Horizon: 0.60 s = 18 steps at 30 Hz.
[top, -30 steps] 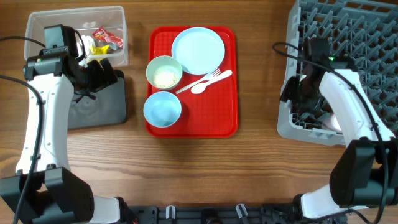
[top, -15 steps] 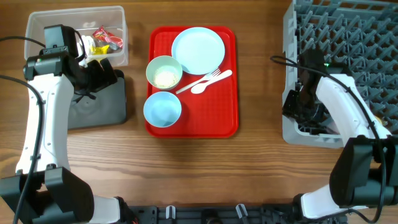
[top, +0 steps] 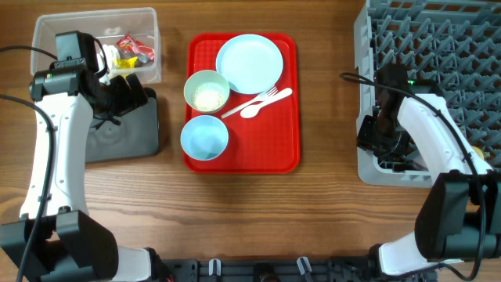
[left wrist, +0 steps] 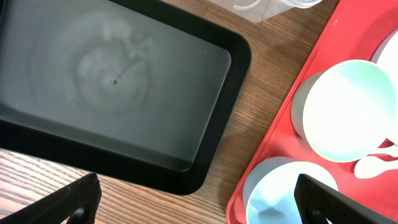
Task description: Sort waste into correct bins and load items into the dishwasher rack
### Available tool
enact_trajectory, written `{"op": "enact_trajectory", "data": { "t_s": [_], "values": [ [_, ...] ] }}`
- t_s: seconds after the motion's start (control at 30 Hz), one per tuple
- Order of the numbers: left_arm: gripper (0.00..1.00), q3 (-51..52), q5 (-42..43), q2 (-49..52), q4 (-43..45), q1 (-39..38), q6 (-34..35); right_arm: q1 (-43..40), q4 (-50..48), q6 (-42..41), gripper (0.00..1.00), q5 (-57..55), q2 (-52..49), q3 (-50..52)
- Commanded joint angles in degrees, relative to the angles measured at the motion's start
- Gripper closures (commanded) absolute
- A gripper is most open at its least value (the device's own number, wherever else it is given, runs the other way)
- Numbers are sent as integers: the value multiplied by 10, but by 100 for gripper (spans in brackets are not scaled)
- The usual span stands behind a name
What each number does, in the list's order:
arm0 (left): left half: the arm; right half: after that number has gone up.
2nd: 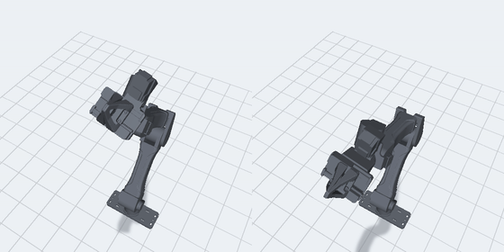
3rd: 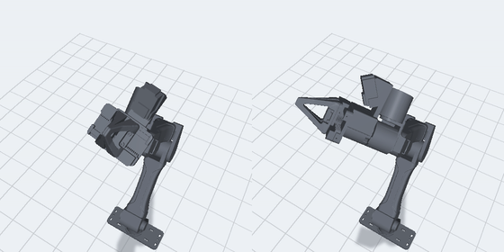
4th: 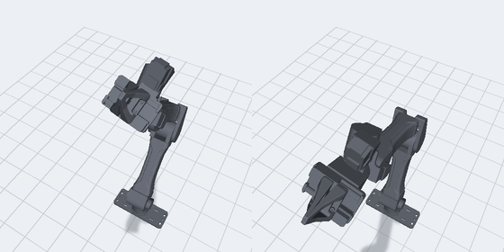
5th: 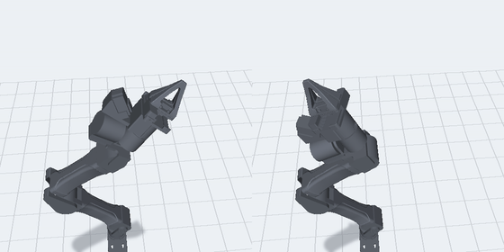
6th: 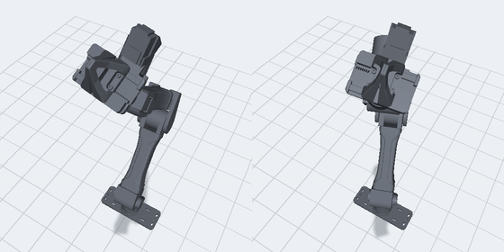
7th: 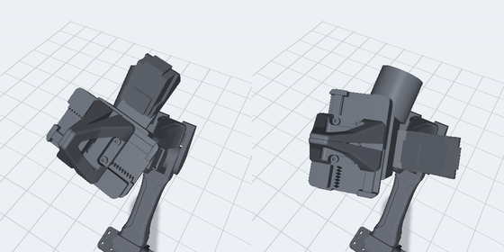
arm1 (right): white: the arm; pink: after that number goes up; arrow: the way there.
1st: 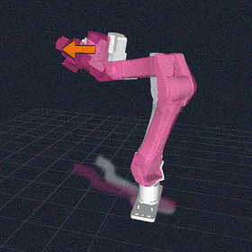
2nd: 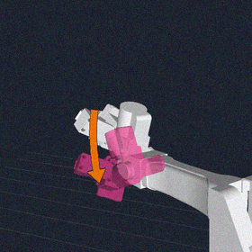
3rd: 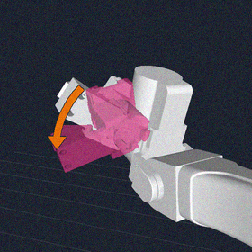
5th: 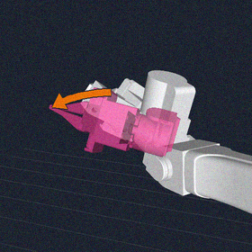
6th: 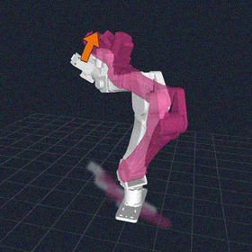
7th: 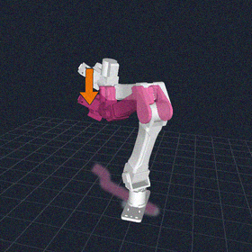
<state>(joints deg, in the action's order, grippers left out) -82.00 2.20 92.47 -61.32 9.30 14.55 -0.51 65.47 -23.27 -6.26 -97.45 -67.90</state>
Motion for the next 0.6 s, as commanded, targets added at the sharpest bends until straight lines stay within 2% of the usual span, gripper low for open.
{"op": "enact_trajectory", "data": {
  "t_s": [0.0,0.13,0.23,0.37,0.47,0.57],
  "values": [
    [0,5,-1,5,0,2,9,1,-3,24,53,24,0,1],
    [0,5,-2,5,0,2,9,1,-17,21,51,39,34,-9],
    [0,5,-2,5,0,2,9,1,-10,16,46,47,76,-32],
    [0,5,-2,5,0,2,9,-7,30,-44,43,-10,149,-64],
    [0,5,-2,5,0,2,9,-31,61,-73,34,-61,196,-70],
    [0,5,-2,5,1,2,9,-74,91,-109,8,-120,223,-70]
  ]
}}
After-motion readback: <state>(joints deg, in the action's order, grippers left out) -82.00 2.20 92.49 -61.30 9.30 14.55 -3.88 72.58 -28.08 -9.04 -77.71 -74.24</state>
